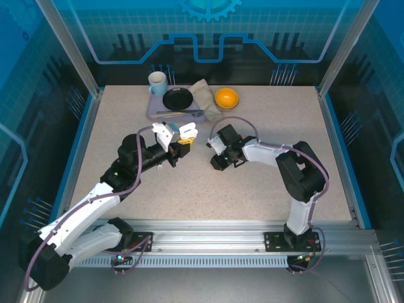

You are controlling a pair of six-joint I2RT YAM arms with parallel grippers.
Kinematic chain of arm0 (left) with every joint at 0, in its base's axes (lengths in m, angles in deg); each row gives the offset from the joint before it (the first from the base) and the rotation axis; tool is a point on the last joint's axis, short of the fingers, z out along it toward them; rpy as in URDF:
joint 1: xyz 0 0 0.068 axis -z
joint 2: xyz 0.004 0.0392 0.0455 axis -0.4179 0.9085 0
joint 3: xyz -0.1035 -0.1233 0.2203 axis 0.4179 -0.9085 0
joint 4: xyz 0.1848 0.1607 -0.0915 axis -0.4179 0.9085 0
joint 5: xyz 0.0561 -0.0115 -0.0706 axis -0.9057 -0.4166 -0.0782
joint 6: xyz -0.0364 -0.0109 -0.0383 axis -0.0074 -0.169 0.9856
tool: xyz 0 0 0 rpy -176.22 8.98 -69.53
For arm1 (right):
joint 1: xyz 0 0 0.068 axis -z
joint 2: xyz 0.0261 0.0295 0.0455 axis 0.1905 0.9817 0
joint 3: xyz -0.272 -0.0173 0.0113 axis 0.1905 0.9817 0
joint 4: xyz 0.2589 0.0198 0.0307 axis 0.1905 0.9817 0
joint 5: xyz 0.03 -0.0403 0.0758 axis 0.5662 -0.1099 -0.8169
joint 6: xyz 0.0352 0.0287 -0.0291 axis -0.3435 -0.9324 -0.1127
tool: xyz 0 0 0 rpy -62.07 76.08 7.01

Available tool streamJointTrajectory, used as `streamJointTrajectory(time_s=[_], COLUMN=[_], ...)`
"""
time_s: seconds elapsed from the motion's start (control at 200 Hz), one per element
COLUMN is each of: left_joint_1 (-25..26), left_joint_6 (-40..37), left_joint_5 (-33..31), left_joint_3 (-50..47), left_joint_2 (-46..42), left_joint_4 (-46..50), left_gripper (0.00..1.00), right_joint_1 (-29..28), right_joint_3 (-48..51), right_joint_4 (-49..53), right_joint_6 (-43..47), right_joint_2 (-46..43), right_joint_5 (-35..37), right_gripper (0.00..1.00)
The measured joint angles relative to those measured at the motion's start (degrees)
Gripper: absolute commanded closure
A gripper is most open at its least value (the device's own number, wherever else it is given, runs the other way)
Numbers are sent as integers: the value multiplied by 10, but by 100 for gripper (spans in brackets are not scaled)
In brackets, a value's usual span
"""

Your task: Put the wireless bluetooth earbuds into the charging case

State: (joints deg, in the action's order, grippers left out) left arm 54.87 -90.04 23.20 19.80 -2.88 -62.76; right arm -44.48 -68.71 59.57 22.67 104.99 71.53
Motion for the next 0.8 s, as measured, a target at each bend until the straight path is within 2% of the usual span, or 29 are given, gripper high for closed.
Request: streamJointTrajectory(time_s=[0.225, 0.34, 0.52, 0.685, 0.745, 0.77, 0.8], left_joint_1=[-2, -11, -29, -54, -68, -73, -79], left_joint_6=[4, 19, 51, 84, 96, 100, 104], left_joint_5=[-19, -35, -75, -121, -134, -140, -146], left_joint_3=[-3, -3, -3, 3, 16, 22, 30], left_joint_2=[-12, -19, -21, -20, -16, -14, -12], left_joint_4=[0, 0, 1, 18, 31, 36, 43], left_gripper=[100, 100, 100, 100, 100, 100, 100], right_joint_1=[-9, -10, -24, -106, -148, -163, -183], right_joint_3=[-29, -30, -43, -138, -198, -223, -259], right_joint_4=[28, 33, 47, 71, 90, 96, 108], right_joint_6=[17, 7, -43, -121, -154, -170, -186], right_joint_2=[17, 12, -43, -48, -22, -7, 15], right_joint_5=[8, 10, 15, 61, 85, 95, 110], right_gripper=[46, 40, 38, 30, 22, 14, 11])
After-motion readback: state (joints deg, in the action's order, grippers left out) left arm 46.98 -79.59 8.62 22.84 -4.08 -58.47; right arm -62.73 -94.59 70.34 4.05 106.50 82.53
